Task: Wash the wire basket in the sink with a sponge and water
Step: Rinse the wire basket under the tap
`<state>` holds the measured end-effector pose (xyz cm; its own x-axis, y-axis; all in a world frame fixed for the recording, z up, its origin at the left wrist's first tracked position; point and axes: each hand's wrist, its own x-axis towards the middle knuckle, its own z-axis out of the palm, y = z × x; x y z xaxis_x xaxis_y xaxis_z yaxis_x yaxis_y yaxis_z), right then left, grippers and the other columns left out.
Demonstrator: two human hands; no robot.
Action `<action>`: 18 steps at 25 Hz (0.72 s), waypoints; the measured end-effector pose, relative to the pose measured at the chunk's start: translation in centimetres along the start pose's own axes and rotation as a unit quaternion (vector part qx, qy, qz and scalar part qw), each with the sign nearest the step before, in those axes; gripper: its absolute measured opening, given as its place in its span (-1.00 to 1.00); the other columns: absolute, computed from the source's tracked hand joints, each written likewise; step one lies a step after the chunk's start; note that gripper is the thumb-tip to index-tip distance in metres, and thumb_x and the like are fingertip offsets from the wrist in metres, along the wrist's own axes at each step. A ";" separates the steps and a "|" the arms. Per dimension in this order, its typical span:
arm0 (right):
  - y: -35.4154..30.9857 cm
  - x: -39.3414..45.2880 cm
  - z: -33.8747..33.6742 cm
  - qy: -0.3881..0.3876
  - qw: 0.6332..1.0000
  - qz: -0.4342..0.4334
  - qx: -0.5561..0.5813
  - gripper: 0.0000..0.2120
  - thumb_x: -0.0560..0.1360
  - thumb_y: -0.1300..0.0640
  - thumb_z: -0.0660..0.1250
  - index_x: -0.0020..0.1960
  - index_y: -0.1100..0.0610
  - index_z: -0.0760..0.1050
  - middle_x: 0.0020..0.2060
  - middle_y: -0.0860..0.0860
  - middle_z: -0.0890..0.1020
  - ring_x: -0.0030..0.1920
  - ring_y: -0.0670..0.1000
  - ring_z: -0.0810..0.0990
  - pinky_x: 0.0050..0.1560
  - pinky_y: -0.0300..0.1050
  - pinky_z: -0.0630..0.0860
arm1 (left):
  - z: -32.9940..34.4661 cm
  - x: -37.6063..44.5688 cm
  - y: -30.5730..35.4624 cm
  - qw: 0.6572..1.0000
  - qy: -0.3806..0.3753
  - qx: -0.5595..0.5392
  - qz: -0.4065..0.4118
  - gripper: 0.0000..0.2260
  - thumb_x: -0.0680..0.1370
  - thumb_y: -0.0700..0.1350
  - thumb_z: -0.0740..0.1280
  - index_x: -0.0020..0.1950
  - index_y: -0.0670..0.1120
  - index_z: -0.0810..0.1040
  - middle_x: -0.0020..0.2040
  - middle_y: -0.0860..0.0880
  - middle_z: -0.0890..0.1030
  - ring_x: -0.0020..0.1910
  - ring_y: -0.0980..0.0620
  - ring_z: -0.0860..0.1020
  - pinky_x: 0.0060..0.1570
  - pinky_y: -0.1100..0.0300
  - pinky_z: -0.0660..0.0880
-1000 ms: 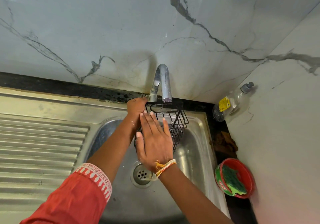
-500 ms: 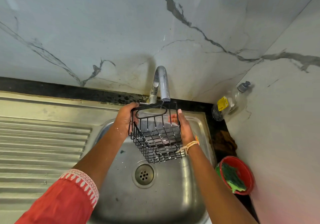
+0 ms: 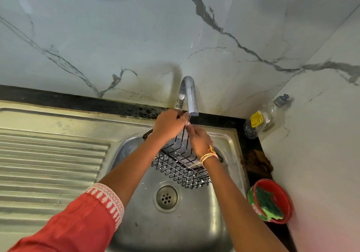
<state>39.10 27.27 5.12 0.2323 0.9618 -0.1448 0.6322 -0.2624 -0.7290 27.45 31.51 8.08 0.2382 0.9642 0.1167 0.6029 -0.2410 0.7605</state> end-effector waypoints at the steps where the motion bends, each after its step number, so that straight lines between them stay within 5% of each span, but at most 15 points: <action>1: 0.1 -0.3 0.1 0.012 0.999 -0.012 -0.030 -0.44 0.49 -0.40 -0.02 -0.19 0.01 0.53 -0.30 -0.06 0.57 -0.14 0.06 0.52 0.10 0.08 0.36 | 0.1 0.3 -0.5 0.999 0.012 -0.034 -0.030 -0.64 0.62 -0.08 0.21 -0.37 -0.13 0.47 -0.53 0.02 0.35 -0.58 0.10 0.29 -0.48 0.33 0.25; 5: 0.2 -2.4 0.8 0.094 0.981 -0.075 -0.155 -0.51 0.59 -0.23 -0.07 0.19 0.05 0.45 0.12 0.04 0.57 0.22 0.09 0.48 0.33 0.13 0.30 | 0.4 0.9 -3.0 0.950 0.095 -0.253 -0.153 -0.58 0.51 -0.06 0.41 -0.49 -0.10 0.36 -0.58 -0.01 0.30 -0.55 0.05 0.26 -0.27 0.20 0.34; 8: -2.0 -4.8 3.1 0.039 0.963 -0.131 -0.234 -0.36 0.58 -0.16 -0.21 0.54 0.16 0.04 0.53 0.09 0.11 0.55 0.10 0.00 0.53 0.08 0.01 | 0.8 1.1 -3.2 0.939 0.139 -0.254 -0.187 -0.54 0.45 -0.15 0.47 -0.54 -0.08 0.31 -0.62 0.05 0.29 -0.58 0.08 0.23 -0.36 0.22 0.28; 11: -1.5 -5.7 2.4 -0.004 0.943 -0.218 -0.250 -0.35 0.58 -0.22 -0.22 0.57 0.08 -0.10 0.56 0.02 -0.07 0.55 0.01 -0.15 0.54 0.08 -0.08 | -0.1 0.9 -3.9 0.926 0.161 -0.256 -0.225 -0.63 0.46 -0.24 0.41 -0.50 -0.11 0.37 -0.55 -0.03 0.32 -0.49 0.02 0.29 -0.35 0.20 0.27; 15: 0.0 -5.2 0.0 -0.010 0.949 -0.120 -0.292 -0.20 0.47 -0.43 -0.25 0.57 0.00 -0.11 0.56 -0.02 -0.05 0.55 0.03 -0.15 0.53 0.12 -0.15 | -0.9 0.5 -4.8 0.898 0.196 -0.290 -0.267 -0.60 0.48 -0.29 0.38 -0.49 -0.08 0.30 -0.48 -0.05 0.29 -0.46 0.01 0.28 -0.34 0.26 0.31; 18: -1.8 -6.7 2.0 0.036 0.956 -0.104 -0.273 -0.27 0.53 -0.33 -0.23 0.57 0.06 -0.04 0.56 0.04 0.04 0.55 0.12 -0.11 0.51 0.15 -0.12 | -1.1 0.3 -4.7 0.892 0.178 -0.298 -0.288 -0.62 0.49 -0.27 0.38 -0.46 -0.09 0.32 -0.47 -0.06 0.30 -0.49 0.02 0.27 -0.38 0.25 0.29</action>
<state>34.93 21.47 6.03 0.0983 0.9948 0.0260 0.9570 -0.0873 -0.2767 23.82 33.07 5.26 -0.3008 0.9087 -0.2895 0.0095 0.3064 0.9519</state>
